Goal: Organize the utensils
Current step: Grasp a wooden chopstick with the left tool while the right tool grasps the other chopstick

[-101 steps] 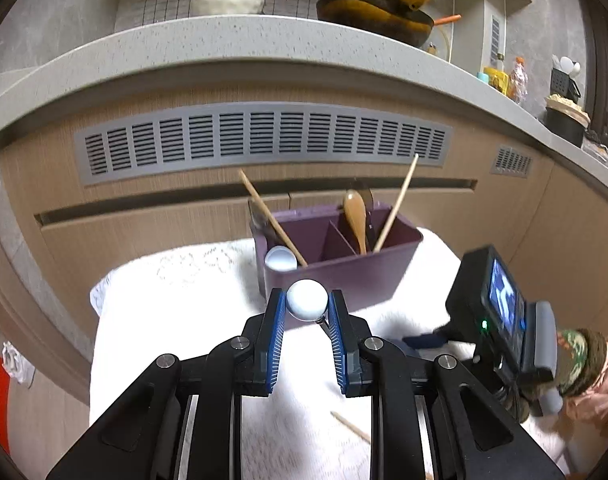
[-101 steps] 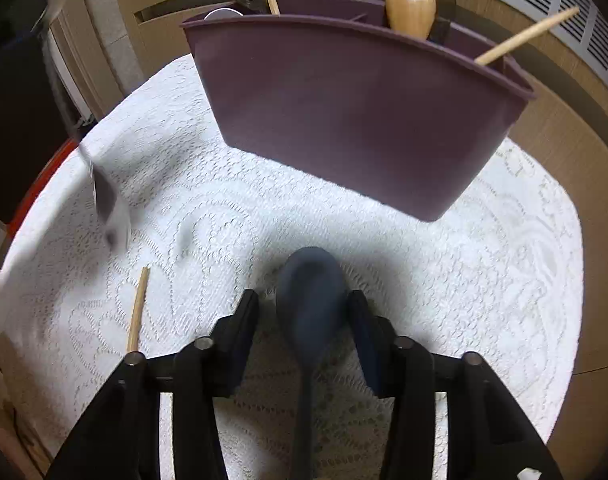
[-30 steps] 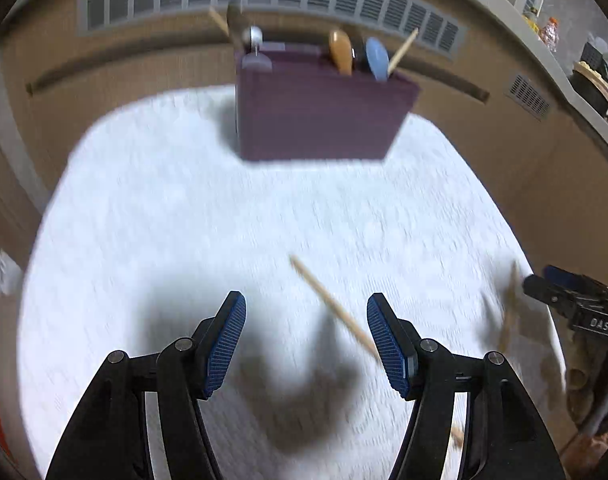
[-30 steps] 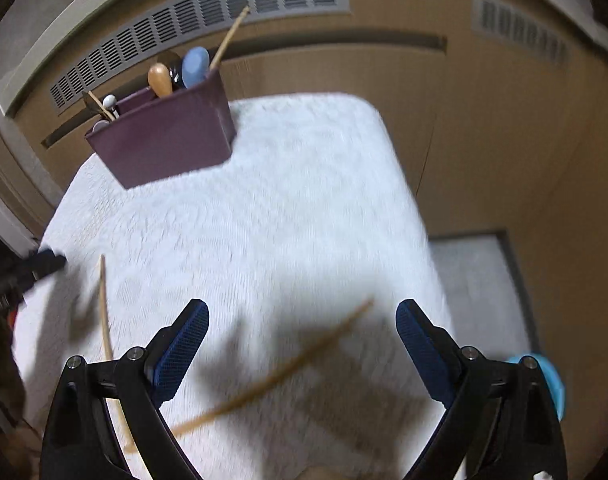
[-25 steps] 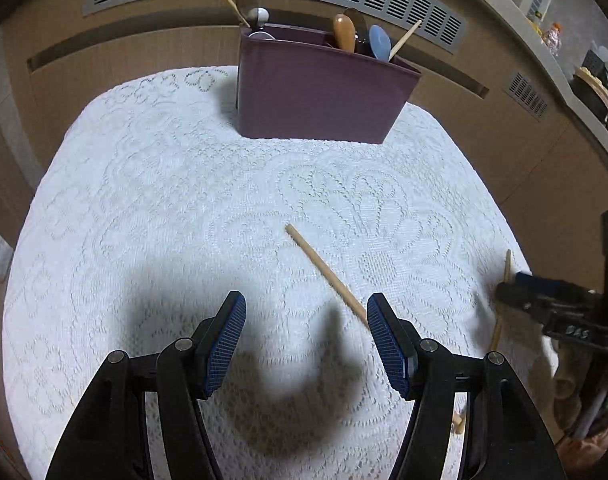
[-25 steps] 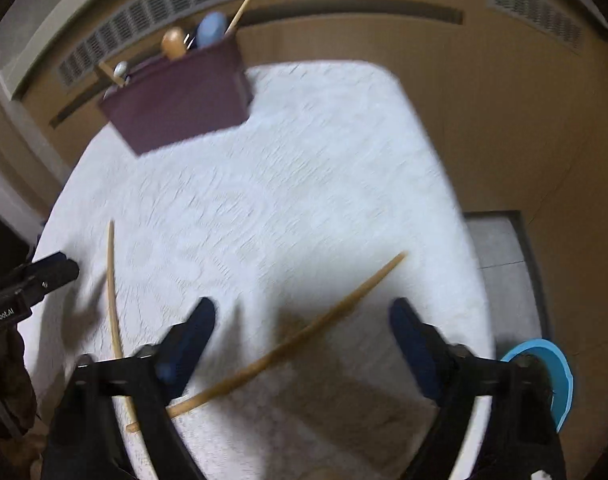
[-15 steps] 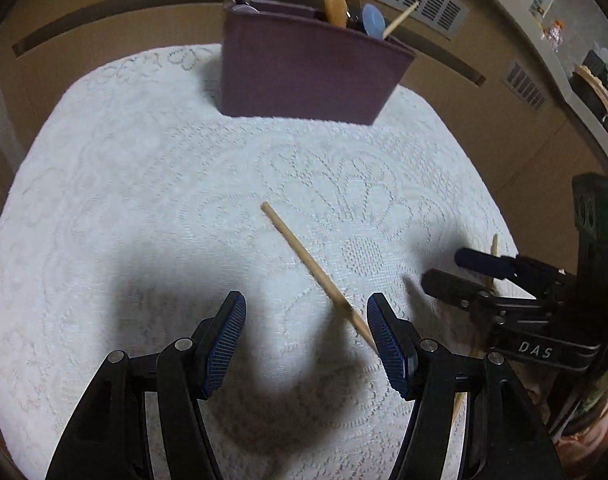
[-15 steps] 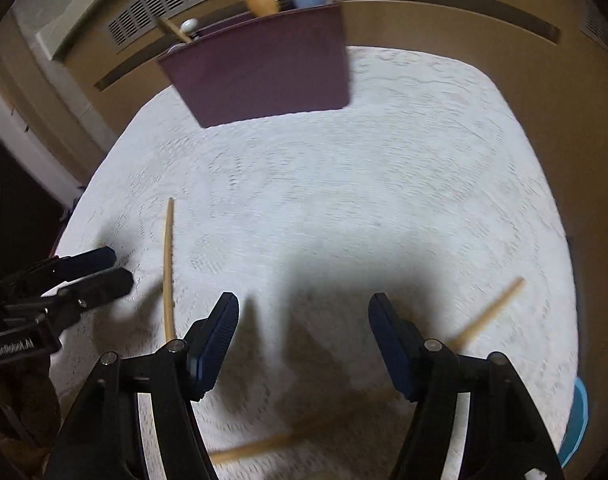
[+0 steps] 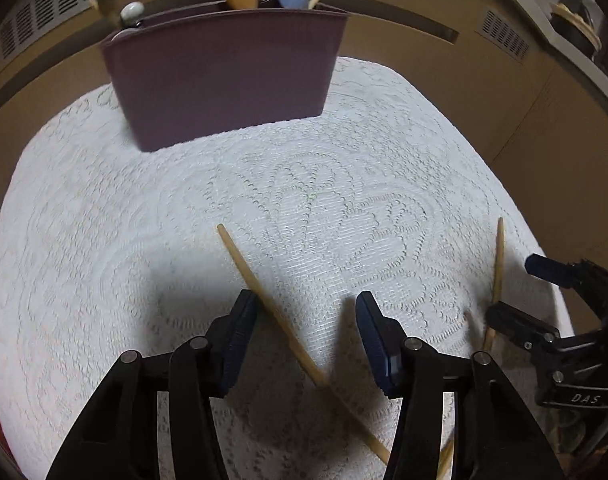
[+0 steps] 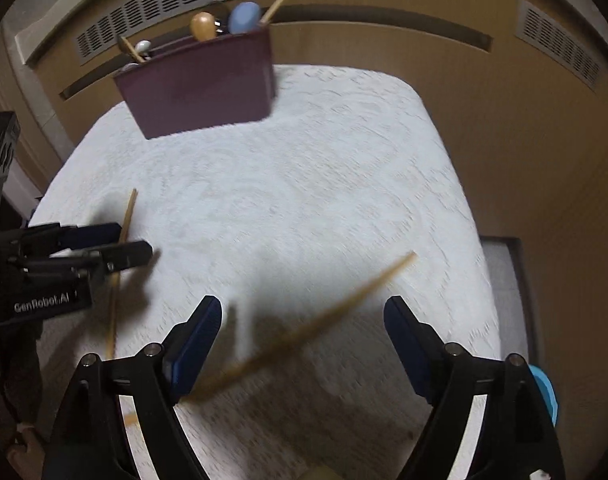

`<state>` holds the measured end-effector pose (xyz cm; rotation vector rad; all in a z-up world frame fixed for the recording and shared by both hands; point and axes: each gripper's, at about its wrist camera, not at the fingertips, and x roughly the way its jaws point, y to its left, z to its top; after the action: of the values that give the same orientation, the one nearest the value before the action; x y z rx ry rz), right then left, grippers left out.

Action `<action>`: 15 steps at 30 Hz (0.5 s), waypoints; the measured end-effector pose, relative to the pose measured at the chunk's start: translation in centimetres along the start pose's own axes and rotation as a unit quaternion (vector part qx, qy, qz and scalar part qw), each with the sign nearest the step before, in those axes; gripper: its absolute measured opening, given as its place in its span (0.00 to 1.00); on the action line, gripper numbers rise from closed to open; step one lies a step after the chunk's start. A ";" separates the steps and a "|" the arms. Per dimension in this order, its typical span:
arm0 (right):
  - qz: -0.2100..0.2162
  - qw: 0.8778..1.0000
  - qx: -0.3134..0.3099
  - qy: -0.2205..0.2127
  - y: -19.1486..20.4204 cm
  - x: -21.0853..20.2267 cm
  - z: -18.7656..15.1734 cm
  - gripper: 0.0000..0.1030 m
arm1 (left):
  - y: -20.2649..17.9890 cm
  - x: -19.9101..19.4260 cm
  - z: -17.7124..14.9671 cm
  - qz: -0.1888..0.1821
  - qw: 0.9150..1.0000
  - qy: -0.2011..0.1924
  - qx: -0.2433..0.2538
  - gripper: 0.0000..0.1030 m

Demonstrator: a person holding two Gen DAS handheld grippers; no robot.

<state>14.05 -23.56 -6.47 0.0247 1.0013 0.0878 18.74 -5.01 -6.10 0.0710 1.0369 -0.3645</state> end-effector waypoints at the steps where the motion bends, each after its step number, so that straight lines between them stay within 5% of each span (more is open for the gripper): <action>1: 0.002 1.000 0.008 0.006 -0.3 0.2 -0.3 0.82 | 0.0 0.0 0.0 0.002 1.000 -0.001 0.003 0.51; 15: 0.023 0.995 0.095 0.003 2.4 2.2 0.9 1.00 | 4.6 -1.3 -1.6 0.059 0.998 -0.011 -0.006 0.51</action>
<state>15.81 -20.97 -7.68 0.2225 1.0130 0.0346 18.36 0.03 -6.35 0.1155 1.0084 -0.2517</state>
